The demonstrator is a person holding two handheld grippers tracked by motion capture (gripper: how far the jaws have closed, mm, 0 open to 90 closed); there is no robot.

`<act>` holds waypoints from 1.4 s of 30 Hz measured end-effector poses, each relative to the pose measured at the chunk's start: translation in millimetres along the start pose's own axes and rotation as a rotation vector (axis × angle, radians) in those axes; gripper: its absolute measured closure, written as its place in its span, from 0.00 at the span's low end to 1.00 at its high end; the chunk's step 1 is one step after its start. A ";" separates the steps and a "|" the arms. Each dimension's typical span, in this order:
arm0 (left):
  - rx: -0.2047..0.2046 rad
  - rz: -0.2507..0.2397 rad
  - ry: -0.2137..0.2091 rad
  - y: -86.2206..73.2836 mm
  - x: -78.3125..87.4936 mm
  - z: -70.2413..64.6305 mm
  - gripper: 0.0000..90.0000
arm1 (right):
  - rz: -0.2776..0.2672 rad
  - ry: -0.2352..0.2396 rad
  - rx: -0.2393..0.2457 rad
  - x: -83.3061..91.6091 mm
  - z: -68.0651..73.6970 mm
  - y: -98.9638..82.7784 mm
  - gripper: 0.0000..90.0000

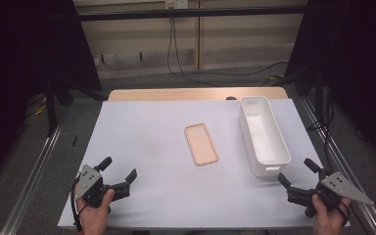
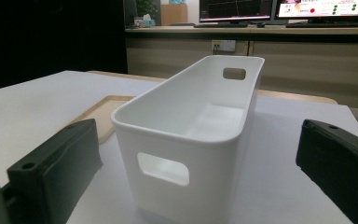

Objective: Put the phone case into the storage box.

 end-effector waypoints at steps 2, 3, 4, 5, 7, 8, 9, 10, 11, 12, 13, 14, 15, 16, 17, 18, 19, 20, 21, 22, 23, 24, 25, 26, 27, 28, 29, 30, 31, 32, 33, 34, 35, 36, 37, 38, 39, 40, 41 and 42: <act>-0.003 0.004 -0.004 -0.4 0.4 0.0 0.03 | 0.000 0.000 -0.002 0.2 0.1 -0.1 0.00; -0.003 0.004 -0.004 -0.4 0.4 0.0 0.03 | 0.000 0.000 -0.002 0.2 0.1 -0.1 0.00; 0.000 0.004 -0.004 -0.4 0.5 -0.2 0.03 | 0.000 -0.001 -0.004 0.1 -0.3 -0.5 0.00; 0.001 0.004 -0.008 -0.2 0.6 -0.4 0.03 | 0.000 -0.001 -0.004 0.1 -0.3 -0.5 0.00; 0.010 0.003 -0.008 0.2 0.3 -0.9 0.03 | 0.002 -0.002 -0.006 0.5 -0.6 -0.8 0.00; 0.011 0.003 -0.009 0.2 0.2 -0.9 0.03 | 0.001 -0.001 -0.007 0.6 -0.8 -0.9 0.00; 0.009 0.006 -0.009 -0.2 -0.2 -1.2 0.03 | 0.001 0.003 -0.008 0.6 -0.8 -1.2 0.00; 0.009 0.006 -0.009 -0.2 -0.2 -1.2 0.03 | 0.001 0.003 -0.008 0.6 -0.8 -1.2 0.00; 0.006 0.013 -0.013 -0.8 -0.5 -1.8 0.03 | 0.002 0.009 -0.009 0.6 -0.7 -1.6 0.00; 0.008 0.012 -0.020 -0.6 -0.6 -2.6 0.03 | 0.005 0.001 -0.002 1.6 -1.0 -1.9 0.00; 0.004 0.008 -0.016 -0.3 -0.3 -3.4 0.03 | 0.002 -0.002 -0.003 2.0 -1.1 -1.7 0.00; 0.008 0.006 -0.015 0.0 0.0 -3.5 0.03 | 0.000 0.003 -0.007 2.0 -1.1 -1.7 0.00; 0.008 0.006 -0.015 0.0 0.0 -3.5 0.03 | 0.000 0.003 -0.007 2.0 -1.1 -1.7 0.00; 0.021 0.007 -0.020 0.0 0.4 -3.7 0.03 | -0.001 0.004 -0.014 1.8 -1.6 -2.1 0.00; 0.017 0.008 -0.019 -0.6 0.3 -3.6 0.03 | 0.000 0.006 -0.017 1.7 -1.5 -2.4 0.00; 0.017 0.008 -0.019 -0.6 0.3 -3.6 0.03 | 0.000 0.006 -0.017 1.7 -1.5 -2.4 0.00; 0.012 0.018 -0.018 -1.6 -0.1 -4.1 0.03 | -0.002 0.011 -0.030 1.3 -1.7 -3.2 0.00; 0.007 0.018 -0.024 -1.6 0.4 -5.4 0.03 | -0.001 0.014 -0.032 1.1 -1.8 -3.3 0.00; 0.006 0.017 -0.028 -1.4 1.0 -6.5 0.03 | -0.001 0.013 -0.035 1.1 -1.7 -3.3 0.00; -0.001 0.018 -0.031 -1.5 1.4 -7.1 0.03 | -0.004 0.011 -0.036 1.4 -1.6 -3.0 0.00; -0.001 0.018 -0.031 -1.5 1.4 -7.1 0.03 | -0.005 0.009 -0.034 1.9 -1.5 -2.8 0.00; -0.005 0.018 -0.035 -1.6 1.5 -7.7 0.03 | -0.005 0.009 -0.034 1.9 -1.5 -2.8 0.00; -0.002 0.022 -0.041 -1.7 1.5 -8.8 0.03 | -0.004 0.007 -0.033 2.1 -1.2 -2.6 0.00; 0.007 0.021 -0.043 -0.9 0.5 -11.4 0.03 | -0.003 0.008 -0.029 1.6 -0.5 -2.4 0.00; 0.001 0.024 -0.044 0.3 -0.9 -12.2 0.03 | 0.003 0.008 -0.025 1.2 0.1 -2.6 0.00; 0.001 0.024 -0.044 0.3 -0.9 -12.2 0.03 | 0.003 0.008 -0.025 1.2 0.1 -2.6 0.00; -0.008 0.022 -0.052 1.6 -2.8 -14.9 0.03 | 0.005 0.009 -0.020 1.0 0.9 -2.6 0.00; -0.007 0.019 -0.057 2.1 -4.0 -17.1 0.03 | 0.010 0.014 -0.013 0.8 2.5 -2.8 0.00; -0.006 0.023 -0.070 2.0 -5.2 -20.1 0.03 | 0.009 0.015 -0.017 0.1 2.9 -3.0 0.00; -0.009 0.030 -0.089 0.9 -8.9 -25.3 0.03 | 0.011 0.016 -0.021 -0.5 2.9 -3.4 0.00; -0.009 0.030 -0.089 0.9 -8.9 -25.3 0.03 | 0.013 0.017 -0.019 -0.8 2.6 -3.7 0.00; -0.005 0.031 -0.097 1.0 -10.8 -27.6 0.03 | 0.011 0.015 -0.021 -0.9 2.1 -3.7 0.00; 0.010 0.034 -0.115 2.0 -15.2 -31.3 0.03 | 0.011 0.015 -0.023 -1.2 1.6 -3.8 0.00; 0.006 0.033 -0.121 2.6 -18.0 -32.9 0.03 | 0.011 0.012 -0.028 -1.4 1.0 -4.1 0.00; 0.002 0.038 -0.122 2.3 -20.3 -34.0 0.03 | 0.012 0.013 -0.028 -1.4 0.6 -4.4 0.00; 0.002 0.038 -0.122 2.3 -20.3 -34.0 0.03 | 0.010 0.013 -0.031 -1.2 0.5 -4.5 0.00; 0.003 0.042 -0.127 1.9 -22.1 -35.5 0.03 | 0.008 0.011 -0.031 -0.8 0.4 -4.3 0.00; -0.014 0.049 -0.124 0.4 -24.4 -37.0 0.03 | 0.008 0.012 -0.031 -0.6 0.6 -4.2 0.00; -0.014 0.049 -0.124 0.4 -24.4 -37.0 0.03 | 0.008 0.013 -0.031 -0.4 0.9 -4.2 0.00; -0.014 0.051 -0.129 0.5 -25.1 -37.5 0.03 | 0.007 0.012 -0.033 -0.1 1.1 -4.1 0.00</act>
Point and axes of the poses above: each handheld gripper's, and its own axes: x roughly backward along the jaws, y roughly out of its top, z roughly to its left, the point moved 8 cm from there along -x, roughly forward along the jaws, and after that the axes turned 13 degrees about y, right-handed, at the moved point
